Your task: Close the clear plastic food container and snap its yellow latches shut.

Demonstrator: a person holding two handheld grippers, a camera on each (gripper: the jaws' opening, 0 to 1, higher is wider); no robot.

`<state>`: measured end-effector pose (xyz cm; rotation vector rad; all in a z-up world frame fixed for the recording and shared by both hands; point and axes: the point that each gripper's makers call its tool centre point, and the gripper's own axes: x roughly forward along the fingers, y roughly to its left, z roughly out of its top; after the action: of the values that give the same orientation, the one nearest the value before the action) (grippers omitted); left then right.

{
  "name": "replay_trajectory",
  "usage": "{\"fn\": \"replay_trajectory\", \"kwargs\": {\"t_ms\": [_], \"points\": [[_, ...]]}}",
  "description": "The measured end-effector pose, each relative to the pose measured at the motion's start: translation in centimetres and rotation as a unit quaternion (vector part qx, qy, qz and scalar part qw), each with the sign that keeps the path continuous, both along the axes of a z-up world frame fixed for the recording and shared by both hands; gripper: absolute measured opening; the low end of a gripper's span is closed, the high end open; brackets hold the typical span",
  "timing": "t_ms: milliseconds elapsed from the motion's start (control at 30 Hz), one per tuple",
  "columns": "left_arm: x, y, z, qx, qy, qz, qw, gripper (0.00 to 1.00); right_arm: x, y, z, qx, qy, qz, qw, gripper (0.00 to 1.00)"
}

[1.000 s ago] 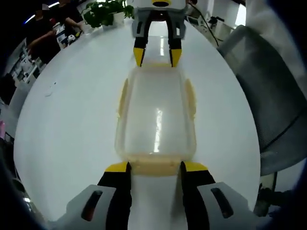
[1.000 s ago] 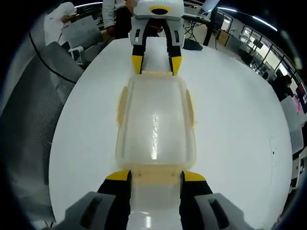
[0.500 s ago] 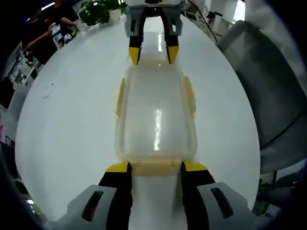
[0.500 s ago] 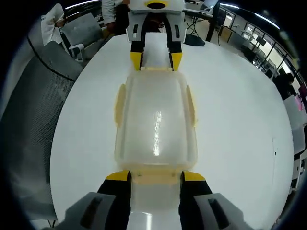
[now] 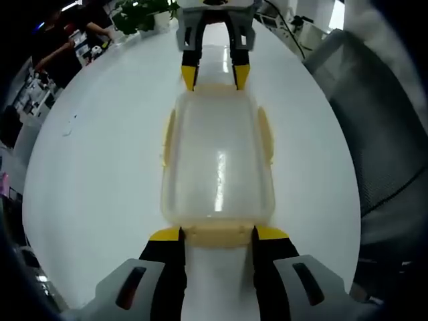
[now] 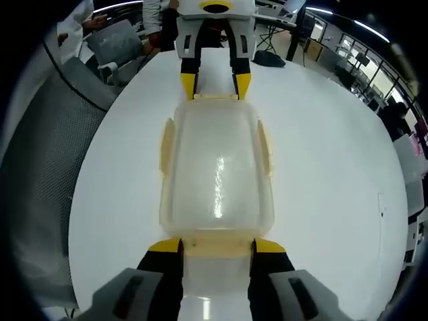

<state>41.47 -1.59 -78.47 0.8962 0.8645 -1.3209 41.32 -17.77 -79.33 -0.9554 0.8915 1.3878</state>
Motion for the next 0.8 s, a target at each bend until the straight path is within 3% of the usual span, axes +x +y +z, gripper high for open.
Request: {"fn": "replay_trajectory", "kwargs": {"t_ms": [333, 533, 800], "points": [[0.0, 1.0, 3.3, 0.003, 0.005, 0.000, 1.0000, 0.36, 0.0, 1.0, 3.8, 0.019, 0.003, 0.011, 0.9998, 0.36], [-0.2, 0.6, 5.9, -0.004, 0.008, 0.001, 1.0000, 0.36, -0.1, 0.7, 6.2, 0.026, 0.007, 0.013, 0.9996, 0.36], [-0.8, -0.5, 7.9, 0.001, 0.007, 0.001, 1.0000, 0.36, -0.6, -0.4, 8.6, 0.036, 0.003, 0.016, 0.9992, 0.36]]}}
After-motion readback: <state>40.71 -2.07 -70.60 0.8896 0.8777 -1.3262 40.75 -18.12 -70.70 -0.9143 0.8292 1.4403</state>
